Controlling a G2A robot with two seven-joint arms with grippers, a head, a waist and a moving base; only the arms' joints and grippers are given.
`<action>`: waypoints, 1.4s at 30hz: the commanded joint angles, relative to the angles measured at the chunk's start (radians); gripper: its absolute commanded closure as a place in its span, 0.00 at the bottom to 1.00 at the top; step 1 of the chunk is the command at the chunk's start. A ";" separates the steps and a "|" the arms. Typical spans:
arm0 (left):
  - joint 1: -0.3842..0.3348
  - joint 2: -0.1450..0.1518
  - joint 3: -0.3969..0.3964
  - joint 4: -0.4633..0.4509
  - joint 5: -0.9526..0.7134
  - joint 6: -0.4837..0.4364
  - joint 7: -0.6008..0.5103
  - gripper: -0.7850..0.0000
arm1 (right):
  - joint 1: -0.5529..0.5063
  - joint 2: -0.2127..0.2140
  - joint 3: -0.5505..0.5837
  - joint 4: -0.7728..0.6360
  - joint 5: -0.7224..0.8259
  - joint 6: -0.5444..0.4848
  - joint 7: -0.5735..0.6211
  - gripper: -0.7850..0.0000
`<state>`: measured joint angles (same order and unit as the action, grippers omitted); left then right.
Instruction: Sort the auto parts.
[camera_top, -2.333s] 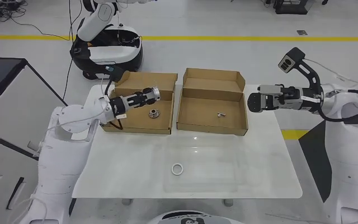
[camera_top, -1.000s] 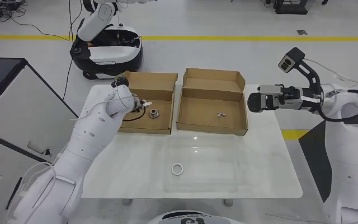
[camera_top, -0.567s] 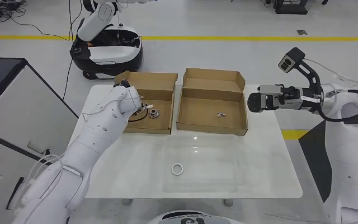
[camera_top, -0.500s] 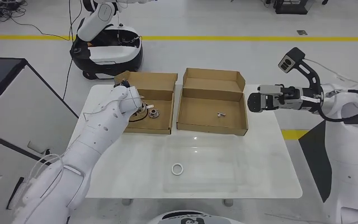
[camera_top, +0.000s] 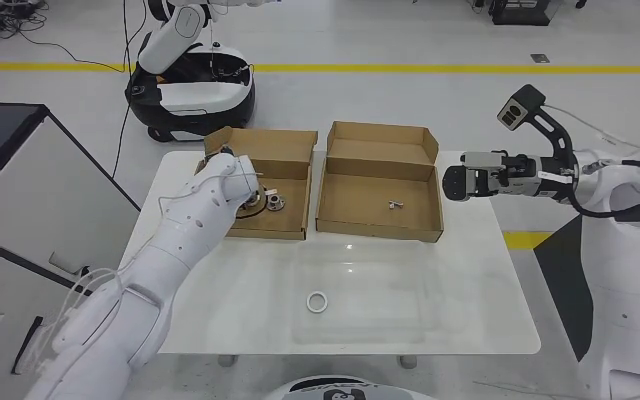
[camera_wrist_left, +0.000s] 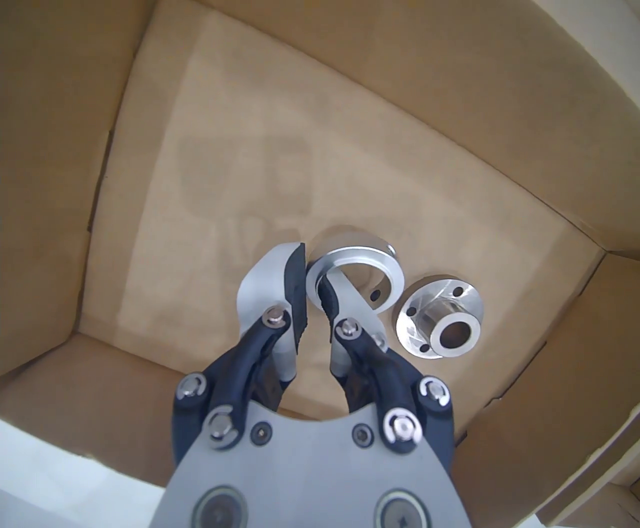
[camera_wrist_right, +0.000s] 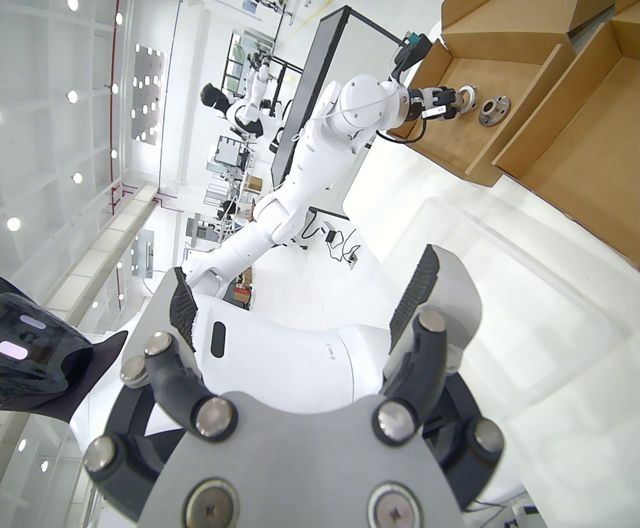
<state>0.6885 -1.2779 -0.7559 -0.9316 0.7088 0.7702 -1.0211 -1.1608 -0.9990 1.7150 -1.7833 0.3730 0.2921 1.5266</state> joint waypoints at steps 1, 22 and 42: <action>-0.002 -0.004 0.000 0.009 -0.004 -0.002 0.004 0.59 | 0.000 0.000 0.000 0.000 0.000 0.000 0.000 0.00; 0.108 0.064 -0.173 -0.345 0.094 0.003 -0.023 0.00 | 0.000 0.000 0.000 0.000 0.000 0.000 0.000 0.00; 0.216 0.103 -0.253 -0.607 0.108 -0.199 -0.053 0.00 | 0.000 0.000 0.000 0.000 0.000 0.000 0.000 0.00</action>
<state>0.8975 -1.1770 -1.0037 -1.5095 0.8232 0.6389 -1.0765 -1.1608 -0.9990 1.7150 -1.7833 0.3730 0.2921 1.5266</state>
